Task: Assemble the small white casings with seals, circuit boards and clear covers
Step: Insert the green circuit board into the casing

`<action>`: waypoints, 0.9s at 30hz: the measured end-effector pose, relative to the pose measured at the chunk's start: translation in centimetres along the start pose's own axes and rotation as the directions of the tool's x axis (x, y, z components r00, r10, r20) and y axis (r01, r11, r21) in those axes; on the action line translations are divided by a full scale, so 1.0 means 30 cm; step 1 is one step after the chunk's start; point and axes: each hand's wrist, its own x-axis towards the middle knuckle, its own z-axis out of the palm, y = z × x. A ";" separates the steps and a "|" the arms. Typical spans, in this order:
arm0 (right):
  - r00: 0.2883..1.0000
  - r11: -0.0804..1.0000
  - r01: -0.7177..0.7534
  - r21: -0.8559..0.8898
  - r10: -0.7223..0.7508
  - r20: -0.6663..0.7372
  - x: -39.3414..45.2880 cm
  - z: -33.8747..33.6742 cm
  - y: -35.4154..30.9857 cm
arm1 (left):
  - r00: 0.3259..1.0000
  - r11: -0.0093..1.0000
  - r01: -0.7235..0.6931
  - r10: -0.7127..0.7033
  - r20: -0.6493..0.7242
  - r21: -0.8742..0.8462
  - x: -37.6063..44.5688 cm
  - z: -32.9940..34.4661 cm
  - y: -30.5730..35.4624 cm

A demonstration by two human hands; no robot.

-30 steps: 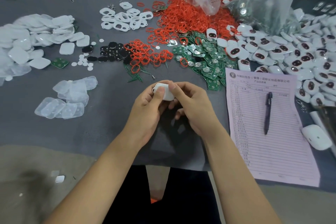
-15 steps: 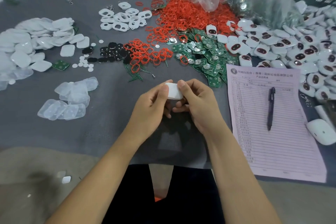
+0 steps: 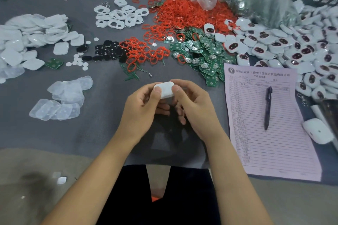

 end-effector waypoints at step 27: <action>0.989 0.998 -0.055 -0.007 0.055 0.136 0.019 -0.032 -0.009 | 0.981 0.993 0.090 -0.075 0.179 -0.072 0.017 -0.035 0.003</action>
